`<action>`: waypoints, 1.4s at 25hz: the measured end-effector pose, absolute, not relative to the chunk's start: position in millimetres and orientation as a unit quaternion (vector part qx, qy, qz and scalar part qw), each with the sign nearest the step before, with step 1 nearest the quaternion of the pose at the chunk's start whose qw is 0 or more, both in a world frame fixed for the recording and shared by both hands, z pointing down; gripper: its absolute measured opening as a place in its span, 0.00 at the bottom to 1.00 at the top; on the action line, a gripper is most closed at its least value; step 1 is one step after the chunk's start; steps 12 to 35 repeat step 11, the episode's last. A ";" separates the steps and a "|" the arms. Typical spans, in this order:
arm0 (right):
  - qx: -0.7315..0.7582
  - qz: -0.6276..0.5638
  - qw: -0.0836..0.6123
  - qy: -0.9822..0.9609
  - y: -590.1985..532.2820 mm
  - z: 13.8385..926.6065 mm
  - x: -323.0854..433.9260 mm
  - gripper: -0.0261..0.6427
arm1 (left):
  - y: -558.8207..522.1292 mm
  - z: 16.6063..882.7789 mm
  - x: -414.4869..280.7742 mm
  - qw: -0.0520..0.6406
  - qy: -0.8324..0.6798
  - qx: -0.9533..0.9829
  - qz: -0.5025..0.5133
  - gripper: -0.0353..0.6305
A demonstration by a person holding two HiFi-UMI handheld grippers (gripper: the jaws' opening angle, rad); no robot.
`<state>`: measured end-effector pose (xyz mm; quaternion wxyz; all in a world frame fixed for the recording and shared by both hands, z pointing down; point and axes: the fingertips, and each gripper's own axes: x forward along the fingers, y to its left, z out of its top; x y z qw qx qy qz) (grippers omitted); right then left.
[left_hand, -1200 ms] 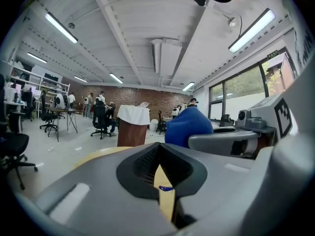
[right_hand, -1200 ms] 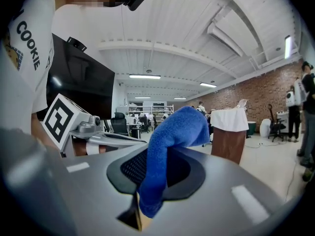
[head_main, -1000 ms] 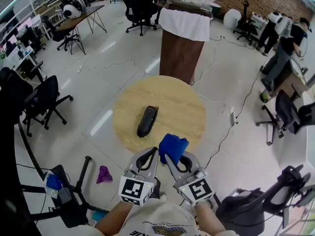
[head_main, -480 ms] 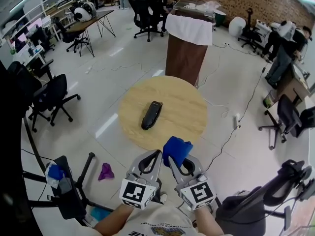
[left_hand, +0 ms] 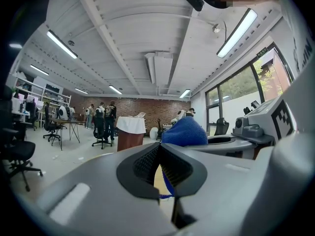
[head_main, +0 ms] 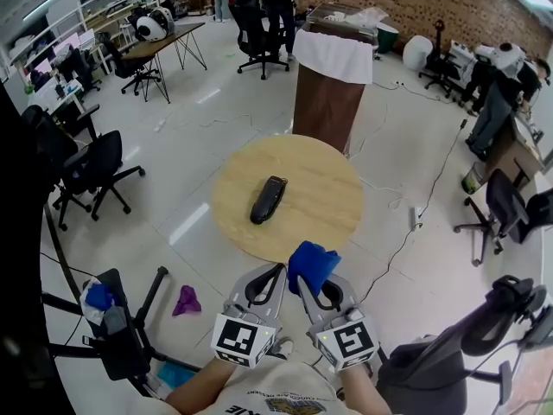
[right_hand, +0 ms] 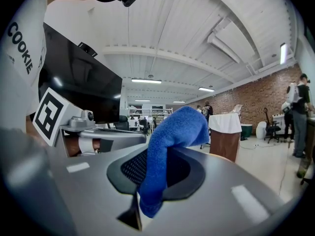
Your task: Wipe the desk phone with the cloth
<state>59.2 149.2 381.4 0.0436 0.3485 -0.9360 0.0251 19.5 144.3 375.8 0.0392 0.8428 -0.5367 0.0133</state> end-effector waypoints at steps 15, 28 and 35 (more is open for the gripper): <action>0.351 0.019 0.051 -0.935 154.7 386.6 60.0 0.13 | 146.0 381.0 18.3 0.052 -0.534 0.844 0.012 0.05; 0.351 0.019 0.051 -0.935 154.7 386.6 60.0 0.13 | 146.0 381.0 18.3 0.052 -0.534 0.844 0.012 0.05; 0.351 0.019 0.051 -0.935 154.7 386.6 60.0 0.13 | 146.0 381.0 18.3 0.052 -0.534 0.844 0.012 0.05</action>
